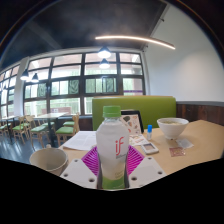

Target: Pour water

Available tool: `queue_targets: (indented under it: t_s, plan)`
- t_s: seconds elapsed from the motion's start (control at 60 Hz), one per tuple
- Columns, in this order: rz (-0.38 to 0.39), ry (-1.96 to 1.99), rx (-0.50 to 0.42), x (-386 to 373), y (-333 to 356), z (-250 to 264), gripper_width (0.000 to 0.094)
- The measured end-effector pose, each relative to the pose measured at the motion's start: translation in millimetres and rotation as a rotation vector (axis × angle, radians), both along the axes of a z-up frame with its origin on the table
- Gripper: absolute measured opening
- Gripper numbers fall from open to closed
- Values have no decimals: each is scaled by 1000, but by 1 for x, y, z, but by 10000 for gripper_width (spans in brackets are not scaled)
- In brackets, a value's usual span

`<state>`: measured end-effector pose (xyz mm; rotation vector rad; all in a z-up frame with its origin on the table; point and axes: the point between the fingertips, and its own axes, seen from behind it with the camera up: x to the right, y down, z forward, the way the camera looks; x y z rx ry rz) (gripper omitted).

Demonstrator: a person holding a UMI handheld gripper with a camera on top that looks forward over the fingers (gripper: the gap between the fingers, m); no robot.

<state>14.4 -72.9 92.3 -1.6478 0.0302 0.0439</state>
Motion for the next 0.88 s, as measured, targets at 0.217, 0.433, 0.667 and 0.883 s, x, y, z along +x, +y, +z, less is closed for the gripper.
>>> queue_targets:
  t_s: [0.217,0.433,0.667,0.883]
  plan:
    - [27,20,-71,7,-21,-5,684]
    - [60,-32,-33,24,-102,35,817]
    - [99,28,-2,23,-229,75,822]
    - [160,76,9,19,-312,81,820]
